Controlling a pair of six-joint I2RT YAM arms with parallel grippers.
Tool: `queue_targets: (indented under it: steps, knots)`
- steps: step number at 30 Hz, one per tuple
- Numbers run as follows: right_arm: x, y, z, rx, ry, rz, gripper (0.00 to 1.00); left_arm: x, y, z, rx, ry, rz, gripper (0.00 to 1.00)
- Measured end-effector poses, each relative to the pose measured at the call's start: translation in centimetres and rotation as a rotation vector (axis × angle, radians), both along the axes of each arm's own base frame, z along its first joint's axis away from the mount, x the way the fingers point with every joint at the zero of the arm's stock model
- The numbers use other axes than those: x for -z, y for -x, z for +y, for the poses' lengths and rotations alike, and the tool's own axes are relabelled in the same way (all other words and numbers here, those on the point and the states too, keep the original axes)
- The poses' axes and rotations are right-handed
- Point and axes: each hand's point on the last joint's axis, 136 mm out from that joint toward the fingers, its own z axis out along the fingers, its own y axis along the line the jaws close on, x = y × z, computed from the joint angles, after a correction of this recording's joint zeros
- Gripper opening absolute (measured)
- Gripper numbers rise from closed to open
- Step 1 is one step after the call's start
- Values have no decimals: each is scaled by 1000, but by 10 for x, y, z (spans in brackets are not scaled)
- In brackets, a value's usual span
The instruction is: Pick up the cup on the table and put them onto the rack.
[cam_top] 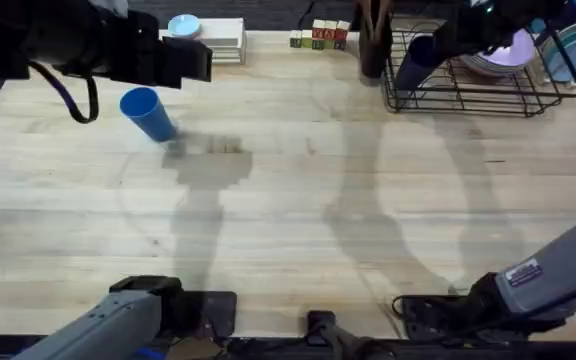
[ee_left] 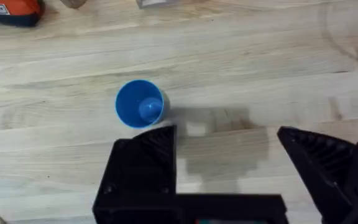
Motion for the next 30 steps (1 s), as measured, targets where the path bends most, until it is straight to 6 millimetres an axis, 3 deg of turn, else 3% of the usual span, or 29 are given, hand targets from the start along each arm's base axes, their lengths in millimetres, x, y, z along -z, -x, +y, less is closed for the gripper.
queue_targets:
  steps: [7, 10, 23, 30]
  knots:
    - [20, -1, 0, 12, -9, 43, 30, 0, 0, 0, 0, 0, 0, 994]
    - [19, -2, 0, 15, -11, 41, 38, 0, 0, 0, 0, 0, 0, 994]
    - [19, -2, 0, 21, -15, 41, 252, 0, 0, 0, 0, 0, 0, 993]
    - [19, -2, 0, 21, -15, 39, 265, 0, 0, 0, 0, 0, 0, 993]
